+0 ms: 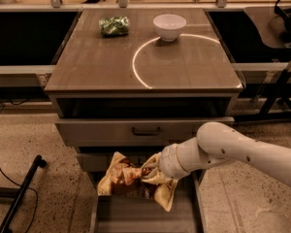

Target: Place brown chip bag into bottom drawer

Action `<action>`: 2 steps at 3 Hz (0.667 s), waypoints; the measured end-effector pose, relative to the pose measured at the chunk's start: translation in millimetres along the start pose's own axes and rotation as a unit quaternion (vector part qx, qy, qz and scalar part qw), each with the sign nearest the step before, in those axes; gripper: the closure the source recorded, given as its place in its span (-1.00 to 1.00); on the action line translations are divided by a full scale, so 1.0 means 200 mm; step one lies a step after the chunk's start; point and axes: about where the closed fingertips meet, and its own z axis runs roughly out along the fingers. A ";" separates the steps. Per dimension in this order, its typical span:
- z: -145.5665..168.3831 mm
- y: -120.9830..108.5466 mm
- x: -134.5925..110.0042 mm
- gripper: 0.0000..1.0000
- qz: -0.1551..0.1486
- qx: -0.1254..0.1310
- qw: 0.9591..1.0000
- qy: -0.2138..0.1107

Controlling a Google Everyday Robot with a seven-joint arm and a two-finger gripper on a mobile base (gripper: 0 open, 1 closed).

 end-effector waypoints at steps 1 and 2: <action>0.10 0.00 0.20 1.00 0.007 0.004 1.000 -0.013; 0.21 0.00 0.36 1.00 0.012 -0.007 1.000 -0.011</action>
Offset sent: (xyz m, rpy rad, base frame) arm 0.0127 -0.0226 -0.1240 0.0154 0.0503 0.0021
